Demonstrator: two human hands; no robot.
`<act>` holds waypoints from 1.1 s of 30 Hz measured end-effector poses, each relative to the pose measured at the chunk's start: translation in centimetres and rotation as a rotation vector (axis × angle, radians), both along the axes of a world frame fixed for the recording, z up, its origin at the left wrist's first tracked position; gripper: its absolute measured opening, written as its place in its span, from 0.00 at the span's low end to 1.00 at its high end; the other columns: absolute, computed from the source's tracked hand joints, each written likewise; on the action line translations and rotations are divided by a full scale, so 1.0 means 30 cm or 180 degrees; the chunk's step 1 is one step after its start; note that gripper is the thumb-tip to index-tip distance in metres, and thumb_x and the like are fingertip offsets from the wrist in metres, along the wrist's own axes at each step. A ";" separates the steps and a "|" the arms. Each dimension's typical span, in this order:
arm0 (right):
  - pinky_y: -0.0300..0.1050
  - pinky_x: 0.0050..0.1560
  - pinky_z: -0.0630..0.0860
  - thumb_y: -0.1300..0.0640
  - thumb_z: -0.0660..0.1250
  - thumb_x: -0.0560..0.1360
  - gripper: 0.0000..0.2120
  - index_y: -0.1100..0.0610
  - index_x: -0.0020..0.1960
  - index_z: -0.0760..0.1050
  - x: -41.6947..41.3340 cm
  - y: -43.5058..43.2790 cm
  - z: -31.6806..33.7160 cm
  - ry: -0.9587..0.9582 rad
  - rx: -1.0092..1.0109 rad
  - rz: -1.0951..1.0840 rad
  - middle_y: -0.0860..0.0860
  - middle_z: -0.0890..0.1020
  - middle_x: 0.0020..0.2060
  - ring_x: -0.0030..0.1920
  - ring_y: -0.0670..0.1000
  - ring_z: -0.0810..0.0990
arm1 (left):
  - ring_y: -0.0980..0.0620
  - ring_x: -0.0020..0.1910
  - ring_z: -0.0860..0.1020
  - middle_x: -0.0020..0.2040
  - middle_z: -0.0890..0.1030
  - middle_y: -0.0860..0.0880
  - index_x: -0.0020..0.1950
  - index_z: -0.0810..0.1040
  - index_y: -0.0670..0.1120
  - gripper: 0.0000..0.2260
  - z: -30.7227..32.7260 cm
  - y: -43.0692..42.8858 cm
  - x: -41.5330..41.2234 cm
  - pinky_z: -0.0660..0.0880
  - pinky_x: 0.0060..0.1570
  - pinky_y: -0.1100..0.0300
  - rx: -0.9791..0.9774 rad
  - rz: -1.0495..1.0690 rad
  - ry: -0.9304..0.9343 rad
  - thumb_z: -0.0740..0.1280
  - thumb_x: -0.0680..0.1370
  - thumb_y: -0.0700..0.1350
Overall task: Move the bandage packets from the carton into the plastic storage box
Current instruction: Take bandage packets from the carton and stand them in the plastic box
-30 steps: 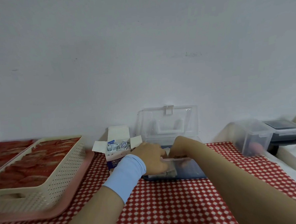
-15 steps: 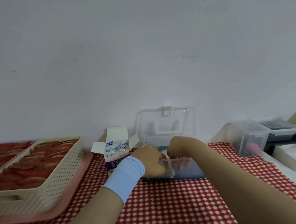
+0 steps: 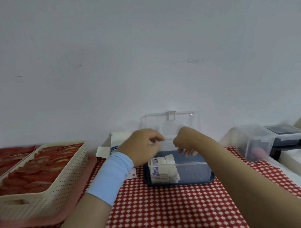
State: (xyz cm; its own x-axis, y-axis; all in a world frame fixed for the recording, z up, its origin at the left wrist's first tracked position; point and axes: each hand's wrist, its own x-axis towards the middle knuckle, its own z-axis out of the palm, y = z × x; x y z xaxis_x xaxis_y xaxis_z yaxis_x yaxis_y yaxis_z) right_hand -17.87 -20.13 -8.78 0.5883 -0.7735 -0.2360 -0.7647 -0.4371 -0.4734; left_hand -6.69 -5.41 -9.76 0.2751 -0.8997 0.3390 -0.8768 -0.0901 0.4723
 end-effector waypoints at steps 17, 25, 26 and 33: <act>0.45 0.50 0.78 0.61 0.65 0.78 0.16 0.46 0.61 0.81 0.385 0.228 -0.060 -0.0143 -0.1947 0.2059 0.48 0.84 0.55 0.52 0.51 0.80 | 0.54 0.55 0.77 0.60 0.80 0.52 0.62 0.81 0.52 0.13 -0.148 0.179 0.317 0.69 0.55 0.64 -0.0006 0.1501 0.0236 0.65 0.80 0.42; 0.45 0.51 0.71 0.53 0.67 0.78 0.08 0.45 0.53 0.83 0.455 0.225 -0.075 0.0203 -0.2470 0.2141 0.47 0.83 0.49 0.49 0.51 0.80 | 0.54 0.57 0.77 0.61 0.80 0.53 0.63 0.80 0.53 0.17 -0.161 0.164 0.355 0.67 0.56 0.65 -0.0014 0.1342 0.0298 0.66 0.77 0.39; 0.45 0.52 0.70 0.53 0.67 0.78 0.07 0.45 0.51 0.83 0.453 0.223 -0.073 0.0127 -0.2461 0.2119 0.47 0.83 0.48 0.49 0.51 0.79 | 0.56 0.57 0.77 0.61 0.80 0.54 0.63 0.80 0.53 0.16 -0.159 0.166 0.357 0.67 0.55 0.66 -0.0015 0.1318 0.0301 0.66 0.77 0.39; 0.46 0.50 0.79 0.55 0.69 0.77 0.01 0.50 0.48 0.80 0.403 0.183 -0.069 -0.1130 -0.1496 0.1723 0.44 0.80 0.42 0.46 0.47 0.80 | 0.62 0.46 0.76 0.45 0.79 0.60 0.49 0.82 0.58 0.05 -0.150 0.163 0.349 0.68 0.42 0.67 -0.0189 0.1120 0.0518 0.67 0.78 0.50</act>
